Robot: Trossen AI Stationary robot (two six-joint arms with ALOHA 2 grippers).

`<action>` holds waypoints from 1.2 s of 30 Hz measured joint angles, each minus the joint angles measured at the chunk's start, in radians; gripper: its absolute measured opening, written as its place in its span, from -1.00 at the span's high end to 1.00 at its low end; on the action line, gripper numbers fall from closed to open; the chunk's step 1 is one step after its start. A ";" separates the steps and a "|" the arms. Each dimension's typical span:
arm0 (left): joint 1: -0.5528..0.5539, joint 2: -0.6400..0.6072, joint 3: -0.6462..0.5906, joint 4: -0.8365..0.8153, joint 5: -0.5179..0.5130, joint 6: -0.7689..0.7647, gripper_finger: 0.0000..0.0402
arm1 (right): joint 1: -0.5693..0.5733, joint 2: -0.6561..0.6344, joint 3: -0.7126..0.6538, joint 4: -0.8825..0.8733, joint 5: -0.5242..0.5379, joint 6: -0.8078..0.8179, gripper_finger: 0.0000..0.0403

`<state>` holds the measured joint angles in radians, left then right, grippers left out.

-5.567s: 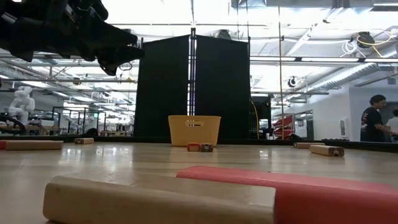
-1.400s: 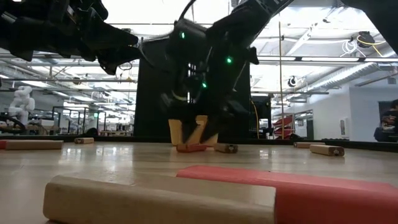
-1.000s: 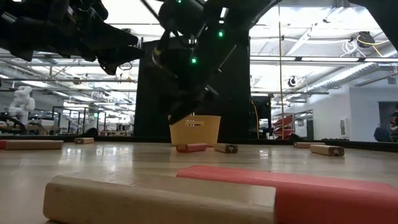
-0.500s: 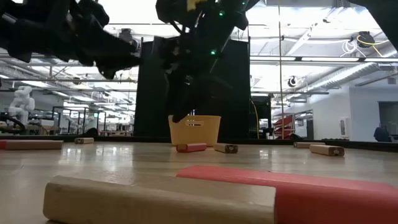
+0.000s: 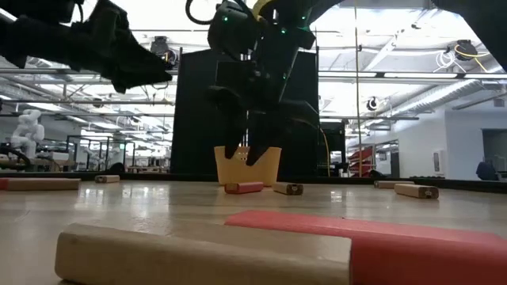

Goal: Sort blocks
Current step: Put the orange block into the orange bin

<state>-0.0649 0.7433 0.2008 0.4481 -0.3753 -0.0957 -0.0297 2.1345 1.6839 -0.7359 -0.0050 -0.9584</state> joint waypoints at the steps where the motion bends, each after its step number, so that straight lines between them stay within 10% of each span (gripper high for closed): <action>1: 0.000 -0.009 0.000 0.004 0.001 0.001 -0.03 | -0.007 0.000 0.000 0.001 -0.018 -0.003 0.07; 18: -0.001 -0.006 0.000 -0.066 0.093 0.006 -0.03 | -0.050 0.117 0.006 -0.048 -0.058 -0.107 0.09; 29: -0.001 -0.006 0.000 -0.123 0.086 0.024 -0.03 | -0.072 0.102 0.017 -0.023 -0.056 -0.097 0.78; 36: -0.001 -0.006 0.000 -0.125 0.085 0.023 -0.03 | -0.088 0.098 0.162 -0.104 -0.039 0.059 0.80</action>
<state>-0.0658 0.7372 0.2012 0.3233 -0.2901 -0.0723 -0.1178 2.2326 1.8456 -0.8396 -0.0439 -0.8995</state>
